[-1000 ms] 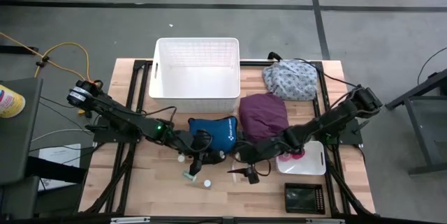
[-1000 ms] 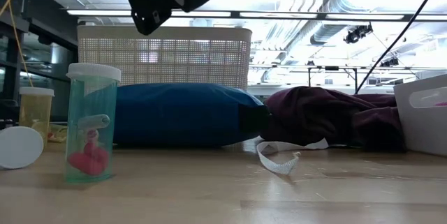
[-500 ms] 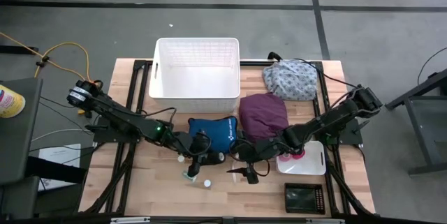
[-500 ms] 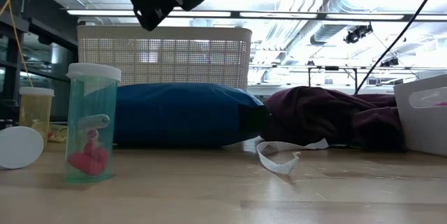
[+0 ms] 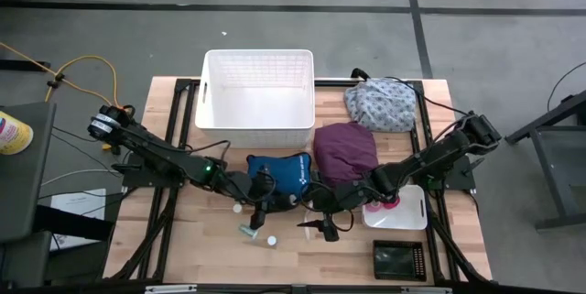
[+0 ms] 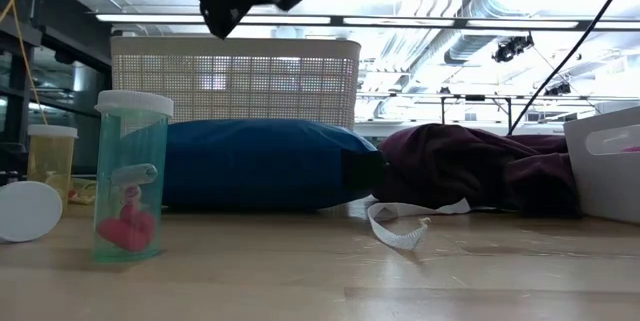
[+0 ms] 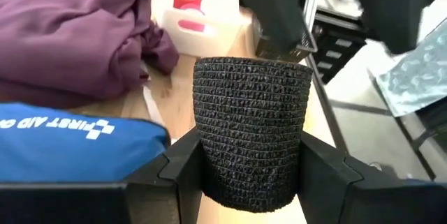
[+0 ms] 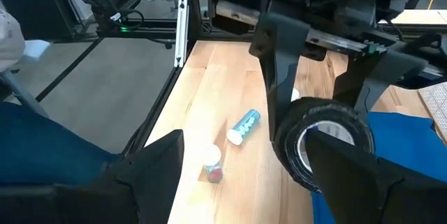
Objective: Pick & Place Medicine items
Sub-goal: Put the black bandage into the white bin
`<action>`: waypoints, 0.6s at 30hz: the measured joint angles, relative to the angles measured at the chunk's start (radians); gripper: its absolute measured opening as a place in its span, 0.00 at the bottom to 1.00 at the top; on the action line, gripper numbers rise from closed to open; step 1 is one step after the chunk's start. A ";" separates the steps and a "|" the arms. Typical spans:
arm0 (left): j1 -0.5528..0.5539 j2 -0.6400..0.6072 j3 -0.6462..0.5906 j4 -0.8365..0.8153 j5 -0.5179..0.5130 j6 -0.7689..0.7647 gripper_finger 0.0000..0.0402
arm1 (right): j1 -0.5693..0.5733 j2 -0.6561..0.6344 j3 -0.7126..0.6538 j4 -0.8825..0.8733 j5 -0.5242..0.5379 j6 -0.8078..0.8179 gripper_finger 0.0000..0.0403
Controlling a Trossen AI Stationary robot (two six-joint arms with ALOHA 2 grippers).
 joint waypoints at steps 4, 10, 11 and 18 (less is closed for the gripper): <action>-0.002 0.000 0.000 0.029 0.000 0.013 0.42 | 0.000 0.000 0.000 -0.001 0.003 -0.001 0.71; -0.002 0.000 0.000 0.040 0.000 0.022 0.42 | 0.000 0.000 0.000 -0.002 0.003 -0.001 0.71; -0.002 0.000 0.000 0.049 0.000 0.022 0.42 | -0.002 0.000 0.000 -0.002 0.003 -0.001 0.71; -0.002 0.000 0.000 0.076 -0.032 0.015 0.42 | -0.029 0.000 0.000 -0.001 0.000 -0.002 0.71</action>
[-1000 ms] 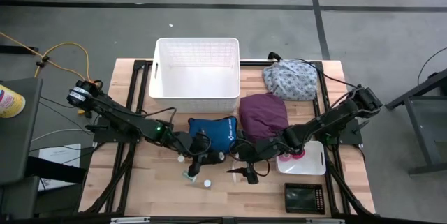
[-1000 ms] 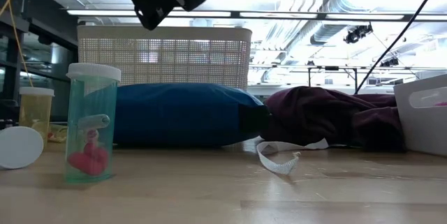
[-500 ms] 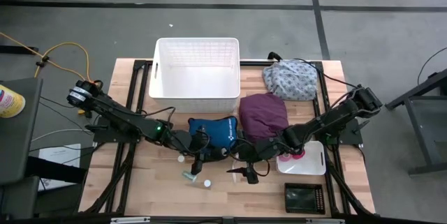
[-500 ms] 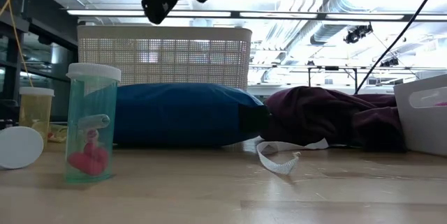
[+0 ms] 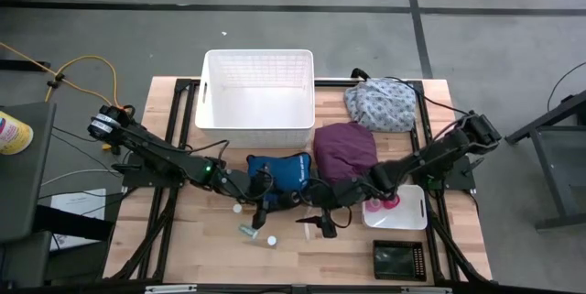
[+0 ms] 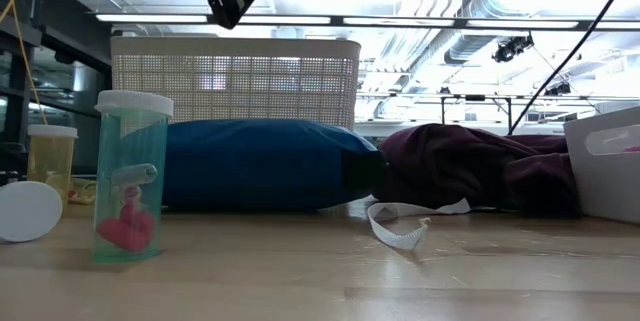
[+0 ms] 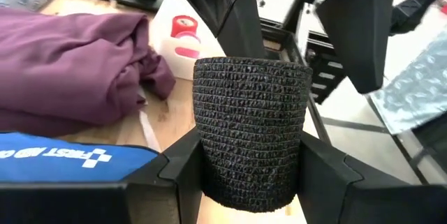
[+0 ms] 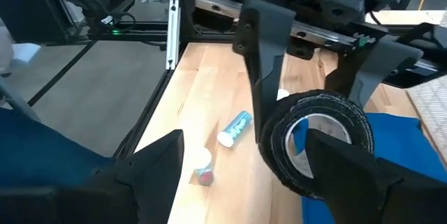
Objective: Pick & Place Medicine items
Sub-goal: Put the black bandage into the white bin
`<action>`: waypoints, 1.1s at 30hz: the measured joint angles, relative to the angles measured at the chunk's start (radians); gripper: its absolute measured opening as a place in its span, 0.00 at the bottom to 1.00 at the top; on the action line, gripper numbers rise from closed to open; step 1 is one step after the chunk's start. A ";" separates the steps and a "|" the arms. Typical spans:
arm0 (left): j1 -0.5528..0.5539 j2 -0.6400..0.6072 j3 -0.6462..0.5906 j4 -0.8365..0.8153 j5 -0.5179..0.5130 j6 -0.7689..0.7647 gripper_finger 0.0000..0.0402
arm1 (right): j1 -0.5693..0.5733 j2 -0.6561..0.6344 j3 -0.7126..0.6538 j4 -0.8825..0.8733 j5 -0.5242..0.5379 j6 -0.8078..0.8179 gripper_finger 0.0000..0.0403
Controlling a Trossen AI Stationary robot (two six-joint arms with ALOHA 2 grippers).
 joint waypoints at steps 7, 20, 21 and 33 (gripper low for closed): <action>0.000 0.000 0.000 -0.001 -0.058 -0.020 0.42 | -0.025 0.000 0.000 0.000 -0.005 0.000 0.71; 0.008 0.000 0.000 -0.031 -0.118 -0.091 0.42 | -0.058 0.000 0.000 -0.017 0.025 0.030 0.71; 0.008 0.000 0.000 -0.032 -0.119 -0.091 0.42 | -0.059 0.000 0.000 -0.021 0.026 0.030 0.71; 0.007 0.000 0.000 -0.036 -0.116 -0.079 0.42 | -0.059 0.000 0.000 -0.026 0.020 0.031 0.59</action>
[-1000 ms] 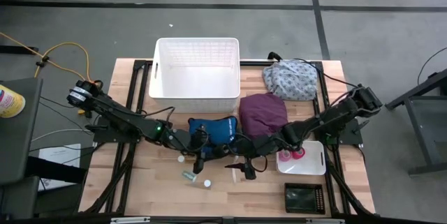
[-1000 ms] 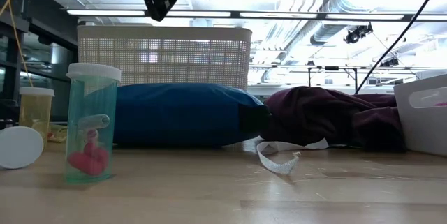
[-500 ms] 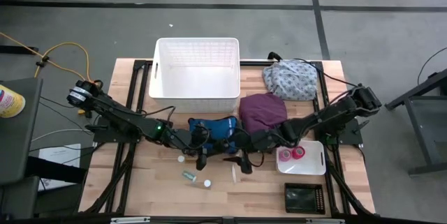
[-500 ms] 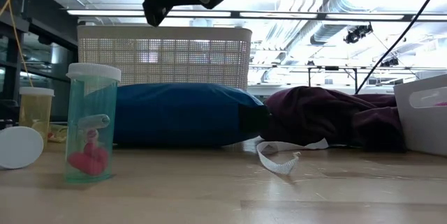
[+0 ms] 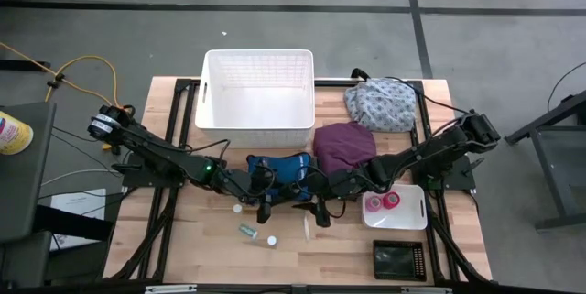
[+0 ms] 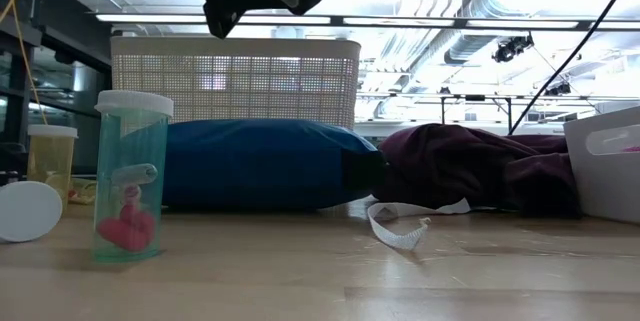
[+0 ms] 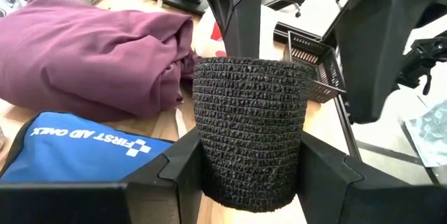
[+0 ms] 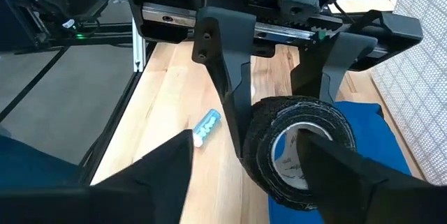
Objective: Pick & Place Medicine items
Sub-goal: Put the black bandage into the white bin
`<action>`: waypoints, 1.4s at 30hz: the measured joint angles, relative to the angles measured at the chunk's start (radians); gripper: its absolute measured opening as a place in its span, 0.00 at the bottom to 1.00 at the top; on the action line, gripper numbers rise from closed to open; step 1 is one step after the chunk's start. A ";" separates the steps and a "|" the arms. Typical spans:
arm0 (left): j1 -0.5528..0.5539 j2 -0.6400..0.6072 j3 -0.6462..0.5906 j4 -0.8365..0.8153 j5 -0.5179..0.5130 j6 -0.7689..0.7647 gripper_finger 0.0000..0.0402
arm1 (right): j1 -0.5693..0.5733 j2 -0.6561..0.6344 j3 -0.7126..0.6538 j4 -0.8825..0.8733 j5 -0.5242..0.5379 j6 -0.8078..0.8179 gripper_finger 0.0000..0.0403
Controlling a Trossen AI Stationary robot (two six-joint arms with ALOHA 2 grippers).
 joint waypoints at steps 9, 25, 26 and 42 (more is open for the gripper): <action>0.000 0.000 0.000 0.000 0.000 0.003 0.42 | 0.000 0.000 0.000 0.000 0.000 0.000 0.39; -0.001 0.000 0.000 0.000 0.007 0.015 0.42 | -0.002 0.000 0.000 0.003 -0.040 -0.004 0.15; -0.001 0.000 0.000 0.000 0.008 0.015 0.42 | -0.002 0.000 0.000 0.003 -0.040 -0.004 0.13; -0.001 0.000 0.000 0.000 0.023 0.018 0.42 | -0.001 0.000 0.000 0.003 -0.049 -0.004 0.03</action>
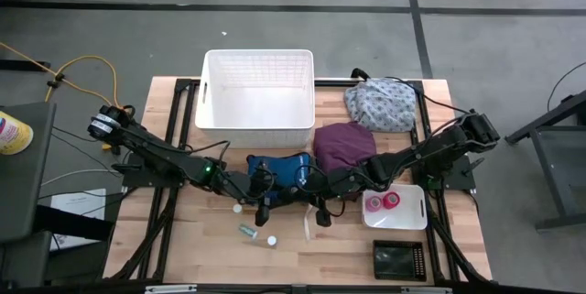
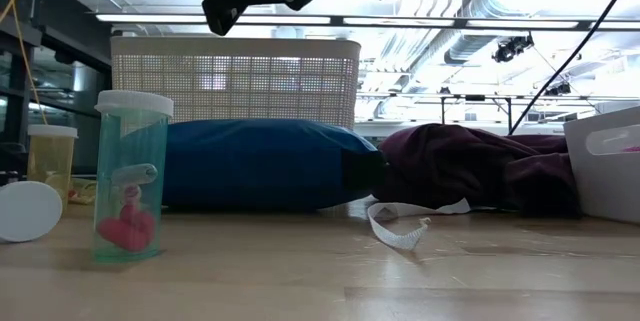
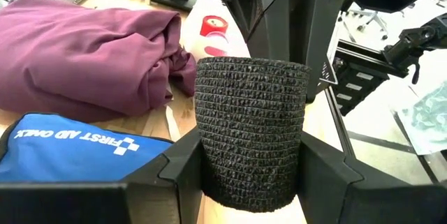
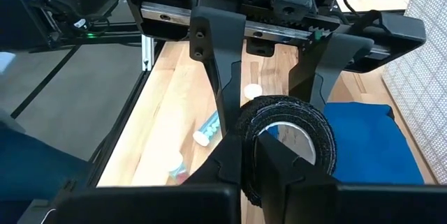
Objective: Pick & Place Medicine items
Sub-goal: Put the black bandage into the white bin
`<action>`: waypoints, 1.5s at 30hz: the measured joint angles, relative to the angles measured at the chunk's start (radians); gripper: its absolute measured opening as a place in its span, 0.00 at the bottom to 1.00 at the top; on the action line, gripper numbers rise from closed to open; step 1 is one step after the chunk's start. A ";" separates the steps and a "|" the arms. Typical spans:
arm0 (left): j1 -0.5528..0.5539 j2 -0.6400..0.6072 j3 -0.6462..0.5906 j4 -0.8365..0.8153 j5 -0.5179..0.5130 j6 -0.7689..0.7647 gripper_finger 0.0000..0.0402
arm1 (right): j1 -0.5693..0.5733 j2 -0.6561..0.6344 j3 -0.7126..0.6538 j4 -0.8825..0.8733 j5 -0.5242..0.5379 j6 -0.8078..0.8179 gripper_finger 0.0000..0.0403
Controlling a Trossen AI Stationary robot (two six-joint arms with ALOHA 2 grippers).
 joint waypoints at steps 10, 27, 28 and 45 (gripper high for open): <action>0.001 0.000 0.000 0.001 0.023 0.024 0.53 | 0.001 0.000 0.000 0.000 -0.003 0.001 0.02; 0.001 0.000 0.000 0.010 0.034 0.042 0.61 | 0.002 0.001 0.000 -0.009 -0.025 0.029 0.02; 0.001 0.000 0.000 0.010 0.034 0.042 0.61 | 0.002 0.001 0.000 -0.017 -0.025 0.038 0.02; 0.001 0.000 0.000 0.012 0.033 0.043 0.62 | 0.066 -0.020 0.000 -0.195 -0.024 0.207 0.02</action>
